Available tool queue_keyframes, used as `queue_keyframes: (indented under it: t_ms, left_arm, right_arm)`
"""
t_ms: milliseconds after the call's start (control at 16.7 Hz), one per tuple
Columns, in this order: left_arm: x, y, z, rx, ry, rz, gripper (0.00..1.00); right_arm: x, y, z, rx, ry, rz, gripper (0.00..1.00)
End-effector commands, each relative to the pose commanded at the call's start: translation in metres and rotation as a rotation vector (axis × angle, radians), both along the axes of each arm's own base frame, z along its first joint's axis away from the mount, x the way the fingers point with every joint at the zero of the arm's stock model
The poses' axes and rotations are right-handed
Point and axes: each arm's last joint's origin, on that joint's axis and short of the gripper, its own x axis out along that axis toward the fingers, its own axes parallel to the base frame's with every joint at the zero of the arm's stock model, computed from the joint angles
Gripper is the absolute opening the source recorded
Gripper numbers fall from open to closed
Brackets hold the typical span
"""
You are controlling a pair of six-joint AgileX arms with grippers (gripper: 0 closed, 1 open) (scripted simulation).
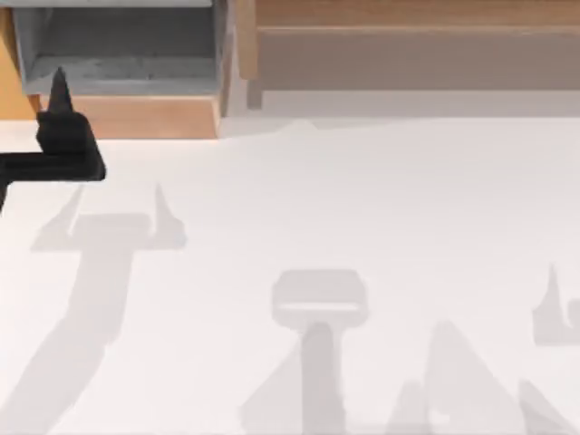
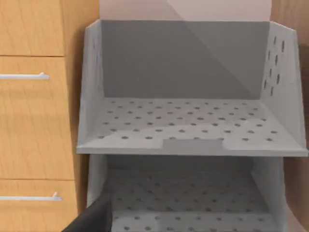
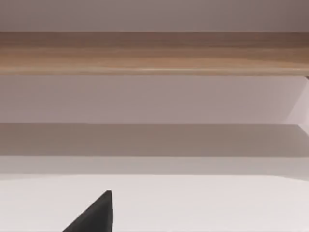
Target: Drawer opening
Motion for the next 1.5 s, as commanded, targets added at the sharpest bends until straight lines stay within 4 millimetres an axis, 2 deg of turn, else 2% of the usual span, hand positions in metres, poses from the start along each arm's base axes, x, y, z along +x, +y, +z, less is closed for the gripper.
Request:
queue_keyframes:
  t_ms: [240,420,780,900,1080,1200,1320,1500]
  left_arm:
    - [0.031,-0.040,0.008,0.010,0.021,0.005,1.00]
    - [0.040,-0.057,0.009,0.012,0.022,0.009,1.00]
    - [0.041,-0.058,0.008,0.014,0.025,0.011,1.00]
    - [0.050,-0.055,0.007,0.045,0.023,0.020,1.00]
    - [0.083,-0.038,0.003,0.171,0.024,0.058,1.00]
    - [0.113,-0.016,-0.003,0.308,0.032,0.093,1.00]
    - [0.145,0.016,-0.014,0.477,0.047,0.127,1.00]
    - [0.187,0.078,-0.042,0.766,0.086,0.155,1.00]
  right_arm:
    - [0.000,0.000,0.000,0.000,0.000,0.000,1.00]
    - [0.000,0.000,0.000,0.000,0.000,0.000,1.00]
    - [0.000,0.000,0.000,0.000,0.000,0.000,1.00]
    - [0.000,0.000,0.000,0.000,0.000,0.000,1.00]
    - [0.000,0.000,0.000,0.000,0.000,0.000,1.00]
    - [0.000,0.000,0.000,0.000,0.000,0.000,1.00]
    - [0.000,0.000,0.000,0.000,0.000,0.000,1.00]
    - [0.000,0.000,0.000,0.000,0.000,0.000,1.00]
